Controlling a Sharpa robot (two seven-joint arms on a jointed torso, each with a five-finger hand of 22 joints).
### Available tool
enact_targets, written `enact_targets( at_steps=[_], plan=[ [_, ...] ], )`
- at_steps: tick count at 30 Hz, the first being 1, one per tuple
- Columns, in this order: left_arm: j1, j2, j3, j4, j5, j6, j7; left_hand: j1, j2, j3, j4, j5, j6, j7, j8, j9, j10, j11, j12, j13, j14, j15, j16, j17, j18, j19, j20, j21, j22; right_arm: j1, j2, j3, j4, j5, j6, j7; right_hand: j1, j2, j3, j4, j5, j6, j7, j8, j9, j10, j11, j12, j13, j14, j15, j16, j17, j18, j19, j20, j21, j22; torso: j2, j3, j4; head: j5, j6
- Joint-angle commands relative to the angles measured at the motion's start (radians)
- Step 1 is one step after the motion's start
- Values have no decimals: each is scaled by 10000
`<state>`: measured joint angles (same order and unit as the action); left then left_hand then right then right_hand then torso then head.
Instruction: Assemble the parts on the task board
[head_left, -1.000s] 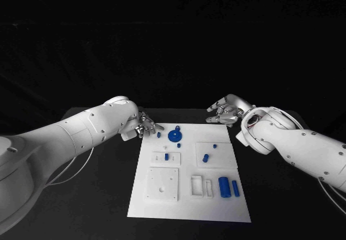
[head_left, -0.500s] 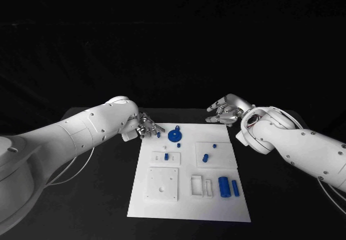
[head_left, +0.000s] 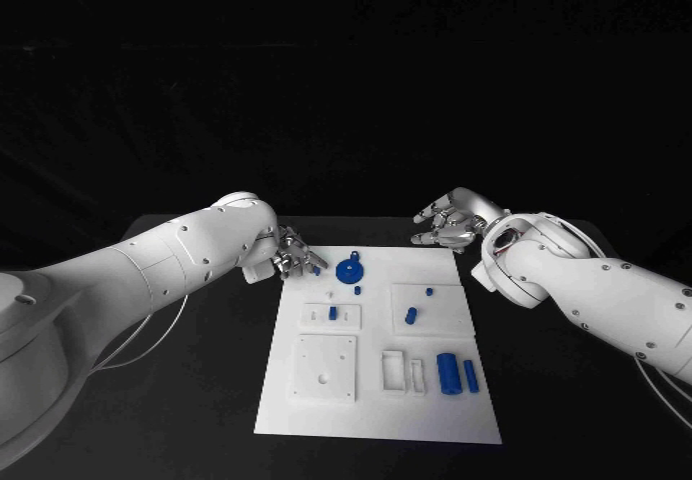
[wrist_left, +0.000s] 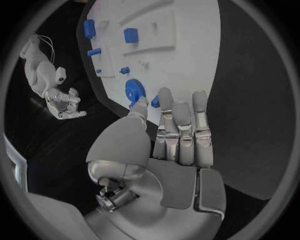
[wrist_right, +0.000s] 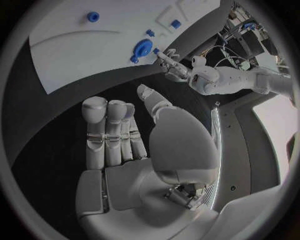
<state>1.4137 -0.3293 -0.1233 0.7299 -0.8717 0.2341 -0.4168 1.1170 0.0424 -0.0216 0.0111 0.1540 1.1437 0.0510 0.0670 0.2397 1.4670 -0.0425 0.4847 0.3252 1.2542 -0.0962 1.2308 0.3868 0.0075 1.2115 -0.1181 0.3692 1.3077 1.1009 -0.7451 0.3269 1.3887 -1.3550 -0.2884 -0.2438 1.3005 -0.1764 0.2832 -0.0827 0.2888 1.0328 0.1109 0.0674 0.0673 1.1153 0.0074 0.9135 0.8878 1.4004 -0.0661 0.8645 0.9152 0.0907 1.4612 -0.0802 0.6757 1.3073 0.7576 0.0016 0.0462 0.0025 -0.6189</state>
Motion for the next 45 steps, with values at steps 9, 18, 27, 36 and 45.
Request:
enact_targets(
  at_steps=[9, 18, 27, 36, 45],
  plan=[
    [-26, 39, -7, -26, 154, -9, 139, 69, 454, -27, -19, -355, 58, -24, -8, 15, 162, 62, 37, 0, -59, -10, 54, -23, -38, -19, 20, 4, 202, -4, 15, 7, 3, -109, 58, 52, -68, -11, 98, 2, 74, 60, 7, -49, -12, 5, -47, 21, -15, 47, -10, -38, 15, 72, 253, -51, 13, 801, 11, 5, -5, -26, -11],
    [-77, 74, -8, -134, 219, 32, 186, 328, 646, 65, -124, -389, 45, -33, -8, 29, 154, 58, 38, 3, -67, -13, 55, -25, -40, -32, 20, 2, 202, -4, 17, 7, 9, -109, 24, 73, -76, -15, 108, -1, 96, 69, 3, -47, -11, 12, -49, 26, -13, 56, -12, -29, 26, 69, 255, -52, 40, 806, 10, 9, -4, -56, -24],
    [-132, 119, -11, -184, 249, 169, 225, 807, 940, 228, -521, -201, 97, -75, -8, 55, 153, 46, 40, 1, -87, -27, 73, -20, -55, -50, 5, 23, 207, -4, 13, 7, 9, -94, 31, 74, -87, -16, 116, 2, 113, 78, 1, -47, -11, 25, -53, 31, -11, 66, -16, -26, 29, 67, 260, -55, 61, 809, 3, 5, -1, -69, -33],
    [-144, 77, -12, -176, 351, 214, 260, 1134, 1215, 468, -1053, 635, 113, -95, -3, 100, 155, 43, 22, -15, -92, -42, 85, -21, -57, -72, -10, 68, 210, -4, 3, 7, 3, -78, 42, 68, -87, -16, 116, 2, 113, 78, 1, -47, -11, 25, -53, 31, -11, 66, -16, -26, 29, 67, 260, -55, 61, 809, -1, -5, 7, -54, -43],
    [-145, -4, -13, -98, 566, 170, 265, 1135, 1431, 913, -1776, 1741, 127, -54, 4, 216, 173, 49, 6, -36, -81, -43, 102, -21, -16, -113, -15, 184, 219, -4, 3, 7, -9, -61, 51, 68, -92, -18, 121, 2, 126, 79, 1, -47, -12, 27, -53, 31, -10, 73, -17, -20, 38, 64, 261, -57, 81, 812, -12, -14, 14, -25, -31]
  ],
)
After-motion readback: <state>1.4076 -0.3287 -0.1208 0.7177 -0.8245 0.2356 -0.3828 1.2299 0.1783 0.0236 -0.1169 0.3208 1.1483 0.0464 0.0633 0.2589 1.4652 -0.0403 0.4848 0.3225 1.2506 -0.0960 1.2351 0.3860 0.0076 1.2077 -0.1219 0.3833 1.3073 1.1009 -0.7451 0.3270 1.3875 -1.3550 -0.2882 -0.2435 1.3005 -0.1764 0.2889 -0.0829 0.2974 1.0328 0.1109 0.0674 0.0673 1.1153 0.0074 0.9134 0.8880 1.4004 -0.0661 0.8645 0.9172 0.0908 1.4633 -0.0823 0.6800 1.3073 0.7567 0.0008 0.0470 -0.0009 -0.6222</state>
